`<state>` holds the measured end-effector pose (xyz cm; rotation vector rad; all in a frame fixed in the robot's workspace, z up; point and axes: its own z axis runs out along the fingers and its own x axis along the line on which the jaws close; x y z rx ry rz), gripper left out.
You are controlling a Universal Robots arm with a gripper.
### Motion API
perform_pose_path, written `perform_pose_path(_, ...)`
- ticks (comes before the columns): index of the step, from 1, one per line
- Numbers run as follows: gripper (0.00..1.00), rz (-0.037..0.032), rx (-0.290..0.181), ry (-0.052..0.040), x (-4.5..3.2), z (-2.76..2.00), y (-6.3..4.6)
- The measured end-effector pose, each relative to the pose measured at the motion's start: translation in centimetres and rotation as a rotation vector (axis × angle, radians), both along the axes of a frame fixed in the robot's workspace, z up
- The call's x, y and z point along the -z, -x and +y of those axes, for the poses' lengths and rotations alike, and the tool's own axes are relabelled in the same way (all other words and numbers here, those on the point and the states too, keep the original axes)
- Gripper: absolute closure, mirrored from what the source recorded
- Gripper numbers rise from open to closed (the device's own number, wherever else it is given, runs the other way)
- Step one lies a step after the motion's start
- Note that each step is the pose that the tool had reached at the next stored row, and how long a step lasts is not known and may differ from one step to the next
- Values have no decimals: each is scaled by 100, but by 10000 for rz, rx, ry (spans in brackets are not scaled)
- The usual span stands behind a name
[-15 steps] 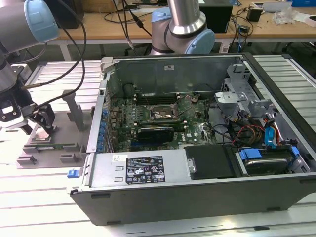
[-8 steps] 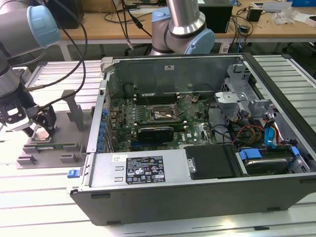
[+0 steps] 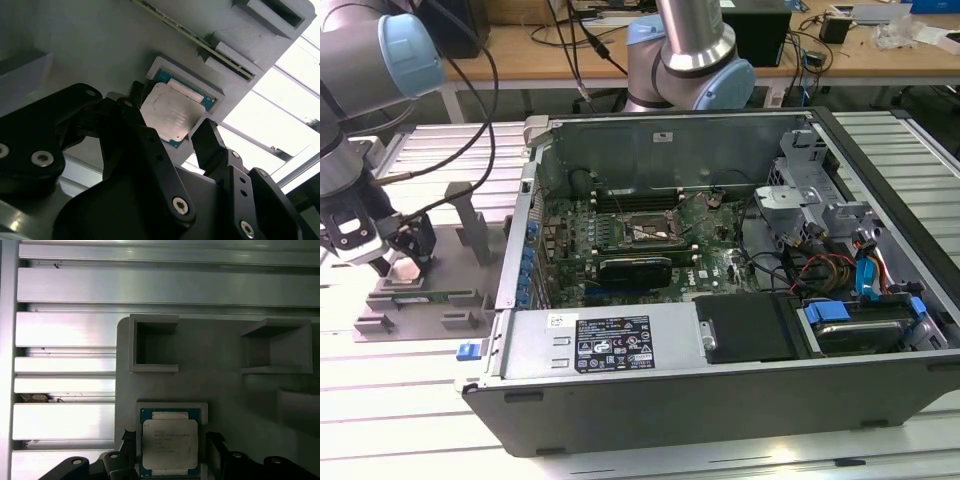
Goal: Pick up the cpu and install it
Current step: 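Pick up the cpu and move it towards the insertion slot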
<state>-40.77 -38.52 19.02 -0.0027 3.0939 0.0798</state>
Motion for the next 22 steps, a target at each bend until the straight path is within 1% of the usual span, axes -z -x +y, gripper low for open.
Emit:
perform_pose_path(5,34,3,0,1,40,2,1)
perform_pose_path(9,34,3,-1,1,42,2,0)
perform_pose_path(10,34,16,-1,-1,44,2,0)
perform_pose_path(12,34,154,1,-6,45,3,-1)
perform_pose_path(18,34,162,0,-5,45,2,-3)
perform_pose_path(22,34,161,2,-5,28,2,-3)
